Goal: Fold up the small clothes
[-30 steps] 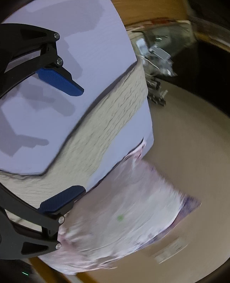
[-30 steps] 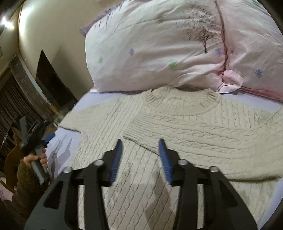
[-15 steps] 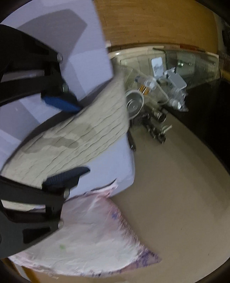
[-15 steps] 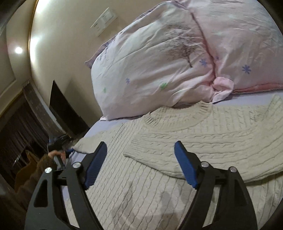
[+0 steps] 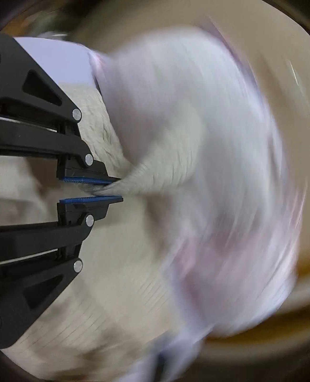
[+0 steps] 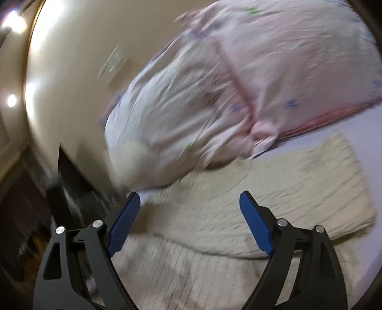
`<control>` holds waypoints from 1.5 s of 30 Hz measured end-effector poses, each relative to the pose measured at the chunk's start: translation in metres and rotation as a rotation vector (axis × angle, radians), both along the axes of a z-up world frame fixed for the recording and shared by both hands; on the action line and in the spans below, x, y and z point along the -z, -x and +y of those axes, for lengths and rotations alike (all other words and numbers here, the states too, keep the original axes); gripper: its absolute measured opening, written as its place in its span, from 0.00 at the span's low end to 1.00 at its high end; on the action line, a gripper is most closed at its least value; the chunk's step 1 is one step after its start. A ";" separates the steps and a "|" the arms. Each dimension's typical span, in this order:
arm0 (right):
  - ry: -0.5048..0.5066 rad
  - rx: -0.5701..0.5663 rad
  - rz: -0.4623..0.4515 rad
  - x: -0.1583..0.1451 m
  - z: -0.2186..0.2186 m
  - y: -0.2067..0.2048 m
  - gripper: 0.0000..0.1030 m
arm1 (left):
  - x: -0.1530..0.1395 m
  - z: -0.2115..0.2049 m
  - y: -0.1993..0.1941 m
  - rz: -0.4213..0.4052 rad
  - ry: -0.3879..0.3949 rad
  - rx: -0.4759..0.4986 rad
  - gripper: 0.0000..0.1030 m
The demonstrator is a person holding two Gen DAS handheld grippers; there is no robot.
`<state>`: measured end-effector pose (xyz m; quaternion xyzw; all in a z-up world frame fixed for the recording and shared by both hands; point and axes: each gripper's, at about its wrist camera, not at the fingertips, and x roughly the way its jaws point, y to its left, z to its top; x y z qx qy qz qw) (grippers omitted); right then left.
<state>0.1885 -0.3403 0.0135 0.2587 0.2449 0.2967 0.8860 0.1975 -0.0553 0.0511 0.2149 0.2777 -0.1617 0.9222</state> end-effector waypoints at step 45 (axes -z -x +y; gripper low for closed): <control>0.120 0.194 0.293 -0.008 -0.061 0.030 0.57 | 0.056 0.188 0.178 0.333 0.457 -0.250 0.69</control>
